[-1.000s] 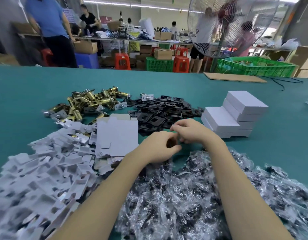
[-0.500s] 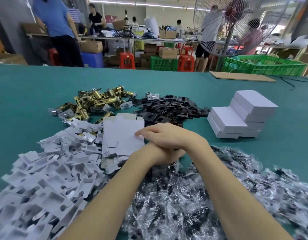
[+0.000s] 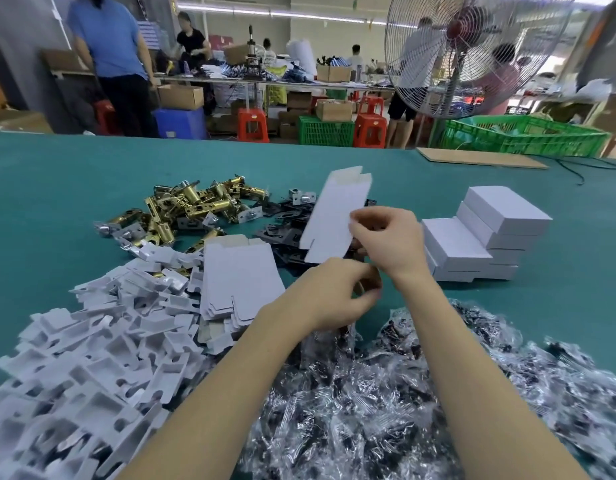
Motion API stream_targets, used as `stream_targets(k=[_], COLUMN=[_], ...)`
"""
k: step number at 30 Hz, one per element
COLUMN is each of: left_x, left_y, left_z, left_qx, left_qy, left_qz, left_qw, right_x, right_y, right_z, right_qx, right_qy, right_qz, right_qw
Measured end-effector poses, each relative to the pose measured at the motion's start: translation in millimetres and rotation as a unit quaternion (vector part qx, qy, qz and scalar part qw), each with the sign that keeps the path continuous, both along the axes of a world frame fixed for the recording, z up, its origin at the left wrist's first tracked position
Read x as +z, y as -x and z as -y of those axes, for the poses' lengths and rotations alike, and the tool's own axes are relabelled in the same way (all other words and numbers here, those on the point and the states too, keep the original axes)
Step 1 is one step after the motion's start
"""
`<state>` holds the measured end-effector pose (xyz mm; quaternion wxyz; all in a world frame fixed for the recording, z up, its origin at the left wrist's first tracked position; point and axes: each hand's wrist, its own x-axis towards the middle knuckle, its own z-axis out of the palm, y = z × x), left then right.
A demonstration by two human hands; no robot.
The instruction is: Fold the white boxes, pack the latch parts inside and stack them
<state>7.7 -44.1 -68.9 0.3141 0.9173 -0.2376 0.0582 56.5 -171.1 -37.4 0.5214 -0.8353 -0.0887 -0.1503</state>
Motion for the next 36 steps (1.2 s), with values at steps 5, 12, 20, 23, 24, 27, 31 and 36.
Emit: stream_targets(k=[5, 12, 20, 23, 24, 27, 31, 36], left_x=[21, 35, 24, 29, 30, 30, 24, 23], left_y=[7, -5, -6, -6, -7, -6, -4, -7], left_z=[-5, -11, -8, -8, -8, -8, -2, -5], left_qx=[0.098, 0.211, 0.216, 0.214, 0.214, 0.209, 0.174, 0.166], left_qy=[0.107, 0.282, 0.307, 0.295, 0.291, 0.229, 0.165, 0.155], left_qz=[0.067, 0.013, 0.008, 0.039, 0.051, 0.09, 0.11, 0.113], left_qw=[0.987, 0.936, 0.927, 0.931, 0.931, 0.946, 0.965, 0.967], right_x=[13, 37, 51, 58, 60, 64, 61, 59], right_y=[-1, 15, 22, 27, 28, 29, 21, 17], right_z=[26, 37, 35, 35, 35, 27, 19, 19], right_qx=[0.031, 0.246, 0.285, 0.295, 0.304, 0.265, 0.111, 0.073], right_qy=[-0.115, 0.134, 0.2, 0.154, 0.111, -0.002, 0.058, 0.037], right_qz=[-0.096, -0.146, -0.132, -0.092, -0.097, -0.093, 0.008, -0.027], right_qw=[0.988, 0.949, 0.928, 0.939, 0.941, 0.96, 0.992, 0.996])
